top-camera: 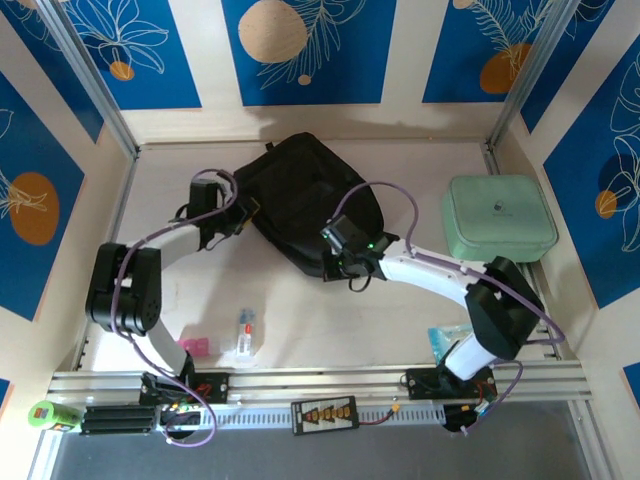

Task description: Pack books, pencil case, and school supplies into a backpack

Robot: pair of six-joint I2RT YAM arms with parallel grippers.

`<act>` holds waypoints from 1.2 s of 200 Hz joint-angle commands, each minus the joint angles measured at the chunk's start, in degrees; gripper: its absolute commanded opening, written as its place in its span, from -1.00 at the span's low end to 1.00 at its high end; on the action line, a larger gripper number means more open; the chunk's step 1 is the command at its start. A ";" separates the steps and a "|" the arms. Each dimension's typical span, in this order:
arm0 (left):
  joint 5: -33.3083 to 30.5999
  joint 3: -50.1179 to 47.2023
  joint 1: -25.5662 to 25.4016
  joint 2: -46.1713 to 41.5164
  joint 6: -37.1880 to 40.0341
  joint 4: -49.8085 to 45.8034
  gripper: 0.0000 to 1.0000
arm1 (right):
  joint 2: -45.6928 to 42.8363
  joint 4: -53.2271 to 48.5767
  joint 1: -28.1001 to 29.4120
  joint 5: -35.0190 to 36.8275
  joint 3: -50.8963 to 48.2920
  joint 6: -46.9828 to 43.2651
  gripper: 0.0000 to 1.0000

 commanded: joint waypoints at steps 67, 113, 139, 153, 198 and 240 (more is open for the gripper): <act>4.44 -16.00 -1.21 -15.69 -5.19 0.32 0.09 | 15.50 9.66 3.95 -15.00 16.72 -3.89 -1.00; 4.33 -14.55 -7.15 -12.99 -6.20 2.52 0.00 | 16.20 8.50 5.09 -15.59 16.41 -4.42 -1.00; 2.21 -13.78 -7.64 -12.15 -5.18 2.01 0.00 | 16.03 7.76 5.74 -14.53 15.26 -4.20 -1.00; 2.38 -13.18 -7.74 -11.43 -4.98 2.11 0.00 | 16.00 7.42 6.13 -14.00 14.87 -3.98 -1.00; 0.62 -12.19 -7.85 -11.95 -3.96 0.10 -0.24 | 16.02 5.30 7.34 -10.92 14.70 -2.62 -1.00; -1.99 -11.94 -7.85 -14.54 -2.50 -3.08 -0.21 | 15.86 4.67 7.39 -9.34 14.29 -1.44 -1.00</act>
